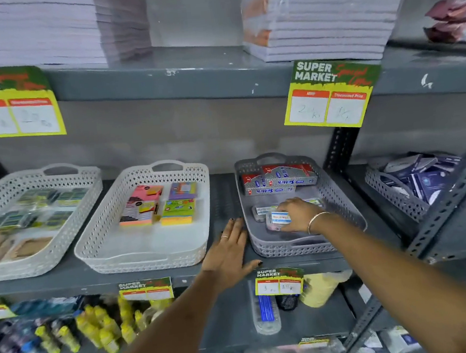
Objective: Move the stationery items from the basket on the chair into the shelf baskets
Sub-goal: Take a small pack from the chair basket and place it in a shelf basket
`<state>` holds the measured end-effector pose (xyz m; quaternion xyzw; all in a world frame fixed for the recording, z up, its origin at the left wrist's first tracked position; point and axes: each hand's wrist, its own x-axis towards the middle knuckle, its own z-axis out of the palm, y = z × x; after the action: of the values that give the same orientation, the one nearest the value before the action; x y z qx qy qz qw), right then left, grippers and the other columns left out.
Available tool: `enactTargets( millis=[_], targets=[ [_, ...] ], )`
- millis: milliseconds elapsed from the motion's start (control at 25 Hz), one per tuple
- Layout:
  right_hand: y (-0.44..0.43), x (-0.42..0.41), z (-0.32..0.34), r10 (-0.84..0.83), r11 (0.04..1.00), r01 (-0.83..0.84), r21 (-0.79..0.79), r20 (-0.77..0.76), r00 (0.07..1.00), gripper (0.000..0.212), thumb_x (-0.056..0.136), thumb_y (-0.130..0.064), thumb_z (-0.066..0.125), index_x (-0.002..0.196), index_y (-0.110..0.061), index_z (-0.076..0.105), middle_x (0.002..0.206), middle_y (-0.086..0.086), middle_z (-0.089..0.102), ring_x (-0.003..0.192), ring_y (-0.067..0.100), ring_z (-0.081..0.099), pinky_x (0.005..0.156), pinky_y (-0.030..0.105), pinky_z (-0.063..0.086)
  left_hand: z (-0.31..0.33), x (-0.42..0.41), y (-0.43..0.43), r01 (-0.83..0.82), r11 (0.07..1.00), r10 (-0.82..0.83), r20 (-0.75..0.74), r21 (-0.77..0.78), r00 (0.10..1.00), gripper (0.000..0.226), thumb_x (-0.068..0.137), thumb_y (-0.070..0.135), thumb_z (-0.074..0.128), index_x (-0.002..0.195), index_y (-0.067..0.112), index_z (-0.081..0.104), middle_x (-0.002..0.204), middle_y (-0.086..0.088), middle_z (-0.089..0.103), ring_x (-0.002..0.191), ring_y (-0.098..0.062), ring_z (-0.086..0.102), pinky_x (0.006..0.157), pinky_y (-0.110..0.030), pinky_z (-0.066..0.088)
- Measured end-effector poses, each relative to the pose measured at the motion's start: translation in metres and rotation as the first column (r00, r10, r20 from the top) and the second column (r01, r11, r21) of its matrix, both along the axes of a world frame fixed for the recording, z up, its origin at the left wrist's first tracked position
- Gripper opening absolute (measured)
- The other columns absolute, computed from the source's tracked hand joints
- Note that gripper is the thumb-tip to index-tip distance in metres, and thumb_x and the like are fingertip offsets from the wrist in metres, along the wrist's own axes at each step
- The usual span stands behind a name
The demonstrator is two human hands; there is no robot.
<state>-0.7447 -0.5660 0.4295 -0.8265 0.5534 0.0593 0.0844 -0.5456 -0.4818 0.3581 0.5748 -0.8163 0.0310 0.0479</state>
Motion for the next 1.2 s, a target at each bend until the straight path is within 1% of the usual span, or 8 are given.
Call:
enactTargets(
  millis=[80, 120, 200, 360, 520, 920, 1080, 1200],
  targets=[
    [-0.003, 0.000, -0.007, 0.004, 0.999, -0.004, 0.042, 0.005, 1.000, 0.048, 0.078, -0.034, 0.067, 0.119, -0.011, 0.057, 0.124, 0.017, 0.059, 0.113, 0.031, 0.053, 0.098, 0.036, 0.044, -0.017, 0.000, -0.002, -0.062, 0.995, 0.063, -0.008, 0.084, 0.998, 0.083, 0.086, 0.068, 0.028, 0.146, 0.011, 0.015, 0.157, -0.010, -0.002, 0.142, -0.025, -0.003, 0.114, -0.042, 0.008],
    [-0.004, 0.000, -0.010, 0.008, 0.998, -0.009, 0.058, 0.008, 1.000, 0.046, 0.078, -0.032, 0.068, 0.118, -0.010, 0.058, 0.123, 0.018, 0.059, 0.112, 0.032, 0.054, 0.096, 0.035, 0.044, -0.024, 0.001, -0.002, -0.080, 0.992, 0.080, 0.009, 0.096, 0.997, 0.088, 0.082, 0.073, 0.018, 0.146, 0.013, 0.015, 0.157, -0.010, 0.000, 0.142, -0.026, -0.002, 0.114, -0.043, 0.007],
    [-0.005, 0.002, -0.014, 0.015, 0.997, -0.016, 0.075, 0.016, 1.000, 0.045, 0.079, -0.028, 0.068, 0.118, -0.009, 0.058, 0.123, 0.018, 0.060, 0.112, 0.032, 0.055, 0.095, 0.033, 0.043, -0.031, 0.005, -0.003, -0.071, 0.992, 0.069, 0.018, 0.101, 0.997, 0.102, 0.068, 0.078, -0.001, 0.146, 0.014, 0.015, 0.157, -0.009, 0.003, 0.142, -0.025, -0.001, 0.114, -0.043, 0.003],
    [-0.008, 0.003, -0.019, 0.010, 0.998, -0.013, 0.069, 0.045, 0.999, 0.044, 0.080, -0.023, 0.067, 0.120, -0.007, 0.057, 0.125, 0.017, 0.060, 0.113, 0.031, 0.054, 0.095, 0.030, 0.042, -0.036, 0.006, -0.005, -0.058, 0.997, 0.059, -0.013, 0.059, 0.998, 0.117, 0.059, 0.085, -0.018, 0.145, 0.016, 0.019, 0.156, -0.009, 0.011, 0.141, -0.027, 0.007, 0.114, -0.045, 0.007],
    [-0.010, 0.002, -0.019, 0.010, 0.996, -0.015, 0.090, 0.057, 0.998, 0.044, 0.080, -0.023, 0.067, 0.120, -0.009, 0.054, 0.127, 0.015, 0.059, 0.114, 0.030, 0.054, 0.097, 0.031, 0.041, -0.039, 0.006, -0.005, -0.079, 0.996, 0.080, -0.012, 0.051, 0.997, 0.100, 0.069, 0.077, -0.003, 0.145, 0.016, 0.020, 0.156, -0.009, 0.012, 0.141, -0.027, 0.007, 0.114, -0.044, 0.008],
    [-0.010, 0.004, -0.022, 0.041, 0.994, -0.046, 0.101, 0.051, 0.998, 0.047, 0.080, -0.023, 0.066, 0.124, -0.014, 0.050, 0.132, 0.014, 0.054, 0.117, 0.030, 0.051, 0.098, 0.032, 0.040, -0.040, 0.007, -0.005, -0.080, 0.996, 0.081, -0.014, 0.028, 0.997, 0.098, 0.071, 0.076, -0.001, 0.146, 0.016, 0.016, 0.156, -0.008, 0.011, 0.141, -0.025, 0.006, 0.115, -0.043, 0.006],
    [-0.008, 0.004, -0.021, 0.033, 0.993, -0.039, 0.113, 0.052, 0.998, 0.048, 0.080, -0.022, 0.066, 0.125, -0.015, 0.050, 0.133, 0.013, 0.054, 0.116, 0.030, 0.051, 0.098, 0.034, 0.041, -0.040, 0.006, -0.003, -0.088, 0.995, 0.088, -0.002, 0.049, 0.996, 0.084, 0.084, 0.072, 0.019, 0.147, 0.016, 0.013, 0.157, -0.007, 0.007, 0.142, -0.024, 0.002, 0.115, -0.042, 0.003],
    [-0.006, 0.004, -0.016, 0.020, 0.990, -0.027, 0.138, 0.053, 0.998, 0.054, 0.079, -0.022, 0.066, 0.129, -0.013, 0.047, 0.133, 0.013, 0.053, 0.118, 0.029, 0.051, 0.099, 0.034, 0.041, -0.036, 0.006, -0.002, -0.087, 0.995, 0.087, -0.007, 0.048, 0.996, 0.082, 0.087, 0.069, 0.024, 0.148, 0.015, 0.011, 0.157, -0.007, 0.005, 0.142, -0.023, 0.001, 0.115, -0.041, 0.001]
  ],
)
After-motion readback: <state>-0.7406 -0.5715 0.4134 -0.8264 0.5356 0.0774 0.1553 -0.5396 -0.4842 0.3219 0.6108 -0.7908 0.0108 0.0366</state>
